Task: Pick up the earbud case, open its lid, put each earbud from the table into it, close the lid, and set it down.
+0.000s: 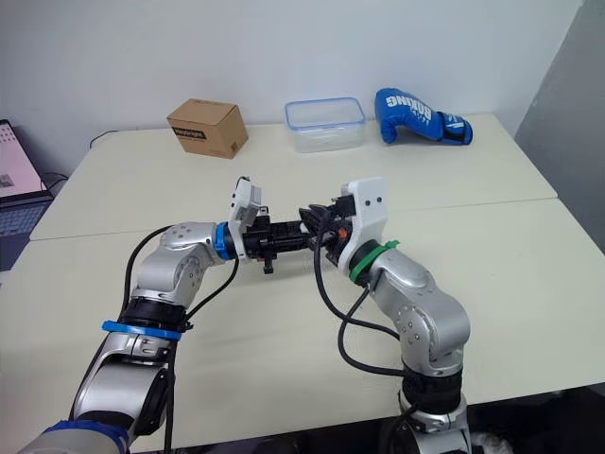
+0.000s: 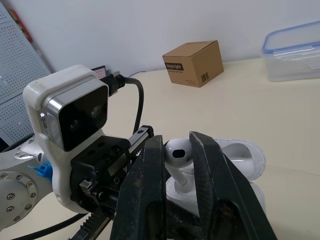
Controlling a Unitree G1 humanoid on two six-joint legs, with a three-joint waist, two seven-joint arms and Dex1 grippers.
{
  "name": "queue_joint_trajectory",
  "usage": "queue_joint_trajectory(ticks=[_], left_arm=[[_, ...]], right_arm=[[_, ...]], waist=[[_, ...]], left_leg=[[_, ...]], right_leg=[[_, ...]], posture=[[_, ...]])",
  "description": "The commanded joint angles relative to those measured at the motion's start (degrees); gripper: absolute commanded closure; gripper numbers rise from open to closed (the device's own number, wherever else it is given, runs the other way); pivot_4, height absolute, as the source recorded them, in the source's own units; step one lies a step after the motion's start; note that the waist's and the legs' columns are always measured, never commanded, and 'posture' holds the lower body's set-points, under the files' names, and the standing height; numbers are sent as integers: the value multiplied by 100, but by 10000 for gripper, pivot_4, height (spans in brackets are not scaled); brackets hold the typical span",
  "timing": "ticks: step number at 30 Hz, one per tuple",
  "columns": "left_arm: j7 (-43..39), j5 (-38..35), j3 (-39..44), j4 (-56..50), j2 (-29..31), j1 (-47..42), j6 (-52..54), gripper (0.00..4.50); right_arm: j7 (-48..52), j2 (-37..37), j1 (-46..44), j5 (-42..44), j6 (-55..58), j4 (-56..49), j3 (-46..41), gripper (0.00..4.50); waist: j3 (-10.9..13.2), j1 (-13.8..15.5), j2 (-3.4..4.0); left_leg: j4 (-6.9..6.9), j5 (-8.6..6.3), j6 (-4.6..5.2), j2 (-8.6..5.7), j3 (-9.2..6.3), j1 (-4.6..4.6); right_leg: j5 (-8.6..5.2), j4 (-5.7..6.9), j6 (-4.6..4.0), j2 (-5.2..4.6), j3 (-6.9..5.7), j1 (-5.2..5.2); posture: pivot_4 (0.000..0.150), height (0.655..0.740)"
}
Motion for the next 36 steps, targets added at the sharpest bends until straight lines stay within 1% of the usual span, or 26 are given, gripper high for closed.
queue_joint_trajectory(ticks=[1,13,22,24,25,28,31,36], left_arm=[[31,-162,131,-322,-7,-110,53,37081],[219,-296,226,-372,-84,-251,246,37081],[285,-286,261,-353,-128,-291,167,37081],[291,-287,262,-361,-130,-291,161,37081],[294,-289,261,-369,-130,-290,159,37081],[275,-281,236,-417,-108,-257,154,37081],[228,-252,207,-460,-78,-201,133,37081],[178,-244,204,-466,-37,-139,98,37081]], right_arm=[[-112,32,7,136,-259,-59,120,41361],[-460,-182,186,2,-363,-119,497,41361],[-555,-326,198,116,-294,-106,599,41361],[-536,-372,203,124,-289,-113,629,33993],[-537,-400,205,101,-318,-120,650,32072],[-568,-487,209,24,-501,-130,691,21916],[-568,-587,205,-12,-698,-150,673,21916],[-439,-957,185,-8,-884,-259,609,21916]], waist=[[0,0,0],[0,-2,0],[0,-2,0],[0,-2,0],[0,-3,0],[0,-4,0],[0,-1,0],[0,-1,0]], left_leg=[[0,0,0,0,1,0],[-1,0,0,0,1,1],[-1,0,0,0,2,1],[-1,0,0,0,2,1],[-1,0,0,0,3,1],[-2,0,0,1,3,1],[-2,0,0,0,6,1],[-2,0,0,0,15,1]], right_leg=[[0,0,0,0,1,0],[0,-1,0,0,1,0],[0,-1,0,1,1,1],[0,-2,0,1,1,0],[0,-2,0,1,1,1],[0,-1,0,1,1,0],[0,-3,0,1,0,1],[0,-4,0,1,0,2]], posture=[[1500,7307],[1500,7307],[1500,7307],[1500,7307],[1500,7307],[1500,7307],[1500,7307],[1500,7307]])
